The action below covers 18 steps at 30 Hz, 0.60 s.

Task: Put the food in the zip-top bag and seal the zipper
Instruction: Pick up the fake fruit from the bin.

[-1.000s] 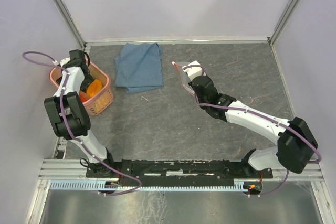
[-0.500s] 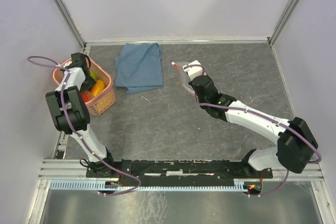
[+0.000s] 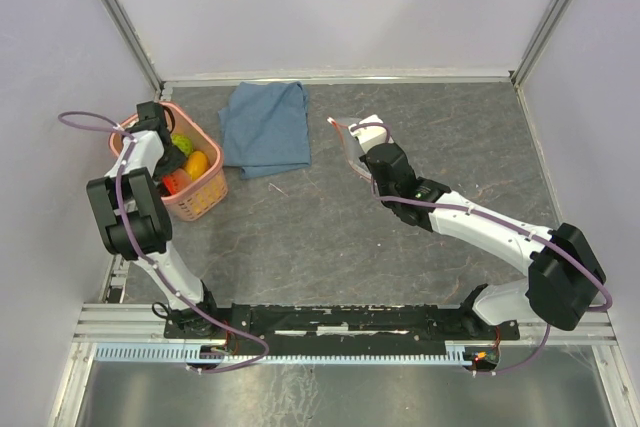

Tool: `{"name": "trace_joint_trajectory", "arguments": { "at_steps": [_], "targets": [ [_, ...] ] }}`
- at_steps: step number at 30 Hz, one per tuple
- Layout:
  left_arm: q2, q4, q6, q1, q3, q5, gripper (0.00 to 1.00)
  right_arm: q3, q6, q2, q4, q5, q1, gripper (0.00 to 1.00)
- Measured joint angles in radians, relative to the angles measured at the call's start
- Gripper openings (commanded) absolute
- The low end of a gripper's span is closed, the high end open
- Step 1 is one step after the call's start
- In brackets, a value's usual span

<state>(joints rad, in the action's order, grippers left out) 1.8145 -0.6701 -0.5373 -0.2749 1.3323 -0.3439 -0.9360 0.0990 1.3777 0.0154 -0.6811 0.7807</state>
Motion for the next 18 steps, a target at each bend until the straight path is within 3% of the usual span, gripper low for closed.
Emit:
{"name": "trace_joint_trajectory", "arguments": {
  "at_steps": [8, 18],
  "targets": [
    [-0.117, 0.012, 0.001, 0.009, -0.034, 0.076, 0.33, 0.000, 0.000, 0.000, 0.000, 0.000, -0.003, 0.02],
    [-0.286, 0.088, 0.004, 0.024, -0.093, 0.188, 0.32, 0.000, -0.015, -0.003, 0.014, 0.014, -0.003, 0.02]
  ]
}}
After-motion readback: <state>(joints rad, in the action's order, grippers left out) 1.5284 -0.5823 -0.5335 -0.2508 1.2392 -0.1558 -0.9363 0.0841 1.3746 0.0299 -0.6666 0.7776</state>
